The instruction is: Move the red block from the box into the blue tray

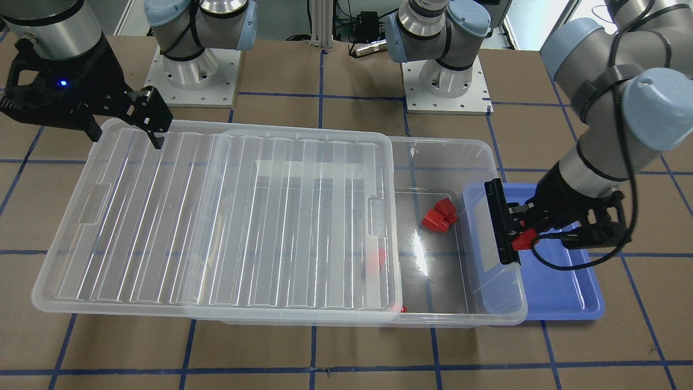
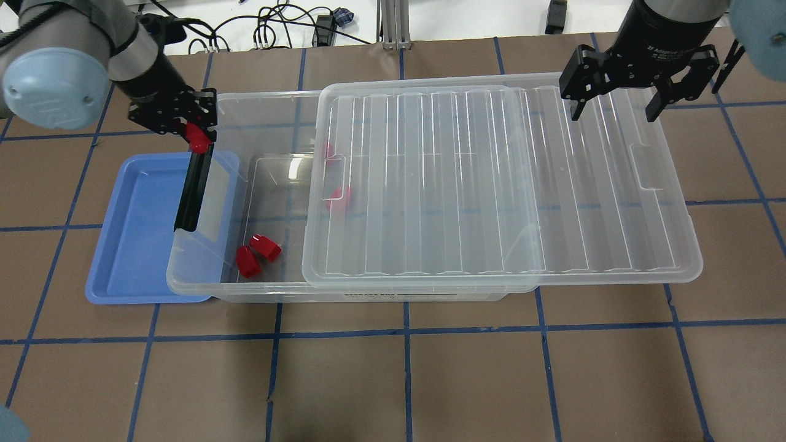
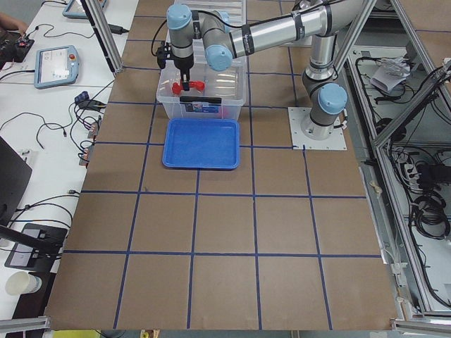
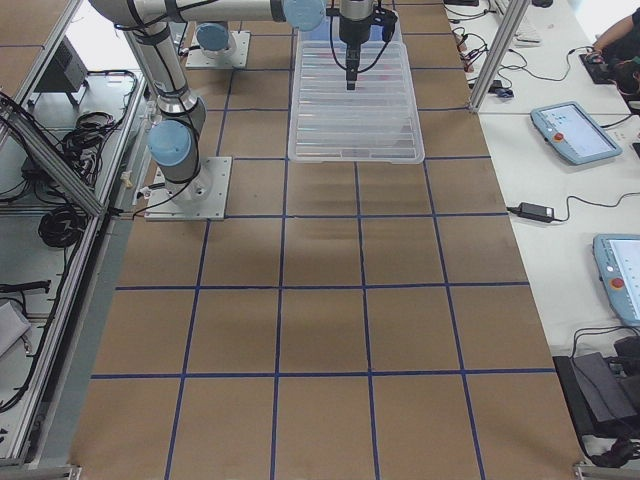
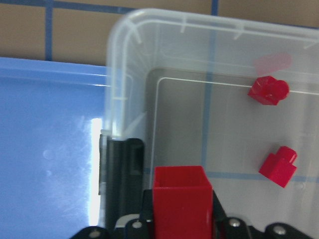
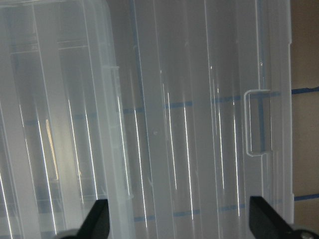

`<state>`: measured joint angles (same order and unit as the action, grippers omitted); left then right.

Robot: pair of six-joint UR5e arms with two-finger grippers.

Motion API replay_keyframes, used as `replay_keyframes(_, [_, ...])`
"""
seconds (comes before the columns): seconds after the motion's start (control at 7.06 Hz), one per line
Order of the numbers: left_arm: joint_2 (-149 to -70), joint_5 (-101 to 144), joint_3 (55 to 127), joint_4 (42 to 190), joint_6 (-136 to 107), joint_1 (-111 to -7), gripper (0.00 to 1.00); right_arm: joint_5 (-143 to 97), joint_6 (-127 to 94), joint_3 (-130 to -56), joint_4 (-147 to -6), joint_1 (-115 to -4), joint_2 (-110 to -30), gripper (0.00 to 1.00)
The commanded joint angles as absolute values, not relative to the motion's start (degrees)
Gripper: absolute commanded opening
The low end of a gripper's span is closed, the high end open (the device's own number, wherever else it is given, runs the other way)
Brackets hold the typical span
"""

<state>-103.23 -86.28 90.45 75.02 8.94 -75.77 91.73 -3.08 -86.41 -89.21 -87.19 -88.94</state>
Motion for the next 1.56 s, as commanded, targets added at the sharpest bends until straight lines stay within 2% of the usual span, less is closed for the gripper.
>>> replay_keyframes(0.0, [-104.3,-85.6,92.2,75.2,23.6,-65.5,0.27,91.7,-3.2,-86.4,-89.2,-87.2,-88.9,1.0])
replay_keyframes(0.14, [-105.3,-83.4,95.8,73.8,28.8,-61.6,0.27,91.6,-3.2,-86.4,-89.2,-87.2,-88.9,1.0])
replay_keyframes(0.57, [-108.4,-82.2,107.5,56.6,31.0,-60.7,0.28,91.7,-3.2,-86.5,-89.3,-87.2,-88.8,1.0])
replay_keyframes(0.85, [-108.9,-84.2,107.6,55.9,30.9,-60.6,0.82,91.8,-3.2,-86.5,-89.2,-87.2,-88.8,1.0])
replay_keyframes(0.99, [-108.3,-87.5,107.5,55.6,30.4,-60.9,0.97,91.7,-3.1,-86.5,-89.2,-87.2,-88.9,1.0])
replay_keyframes(1.42, [-104.2,-87.9,105.7,60.3,30.1,-63.3,1.0,91.8,-3.1,-86.5,-89.1,-87.2,-88.8,1.0])
